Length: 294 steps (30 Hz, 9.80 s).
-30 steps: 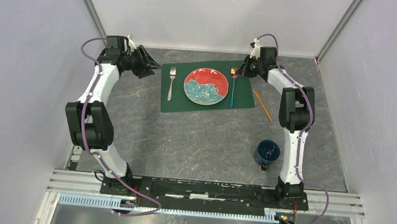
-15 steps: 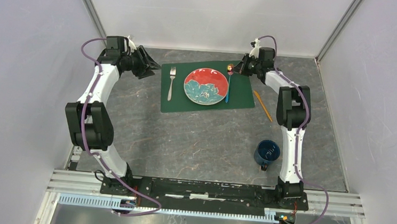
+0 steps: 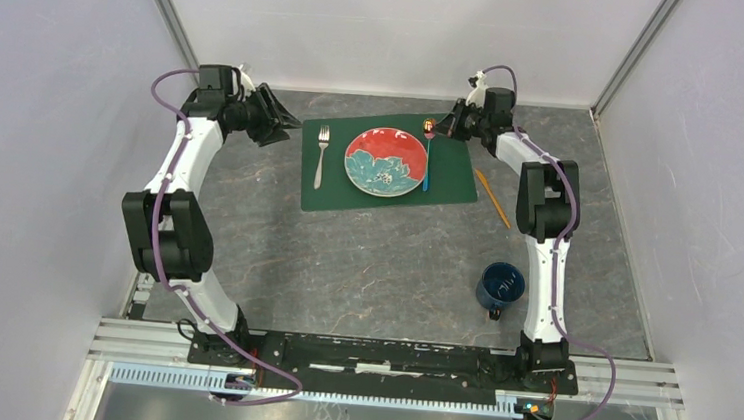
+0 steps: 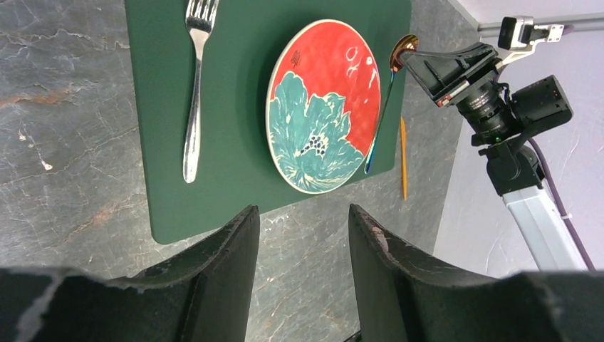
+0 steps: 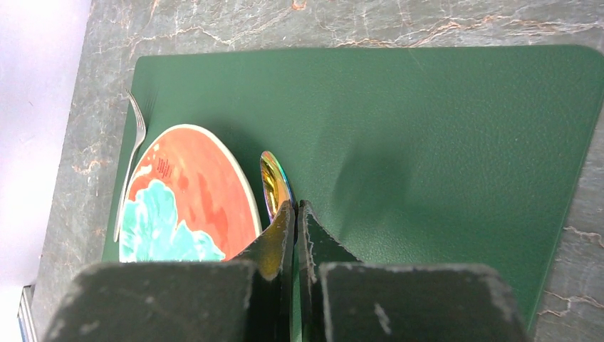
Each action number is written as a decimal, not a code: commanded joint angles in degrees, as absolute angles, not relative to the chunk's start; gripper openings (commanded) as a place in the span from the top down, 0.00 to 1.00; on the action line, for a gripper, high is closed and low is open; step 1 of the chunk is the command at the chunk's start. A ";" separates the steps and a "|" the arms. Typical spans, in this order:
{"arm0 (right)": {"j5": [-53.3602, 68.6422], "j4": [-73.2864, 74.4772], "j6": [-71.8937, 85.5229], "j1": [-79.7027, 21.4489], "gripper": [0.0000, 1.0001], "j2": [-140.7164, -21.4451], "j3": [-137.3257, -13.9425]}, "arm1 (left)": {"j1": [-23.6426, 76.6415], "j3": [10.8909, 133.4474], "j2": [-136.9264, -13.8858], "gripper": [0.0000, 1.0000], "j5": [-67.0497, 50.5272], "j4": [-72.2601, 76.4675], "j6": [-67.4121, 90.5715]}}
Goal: Set the dinner table for one person
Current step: Place the spoon on the napkin, then pick up the knife at the center of the board, then place the knife on the napkin.
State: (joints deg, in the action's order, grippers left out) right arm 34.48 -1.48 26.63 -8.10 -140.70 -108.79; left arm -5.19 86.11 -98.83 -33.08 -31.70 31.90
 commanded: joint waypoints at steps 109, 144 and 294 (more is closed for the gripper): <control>21.87 -1.32 15.34 -9.75 0.02 -113.51 -68.35 | -6.37 90.71 -101.67 0.44 -34.76 -33.09 27.77; -0.09 25.24 9.47 -4.45 0.19 -108.99 -80.22 | -6.42 93.50 -106.59 0.45 -36.18 -31.82 27.95; -21.84 44.09 31.90 -22.49 0.11 -106.87 -92.80 | -8.77 87.76 -101.07 0.45 -38.03 -33.51 23.59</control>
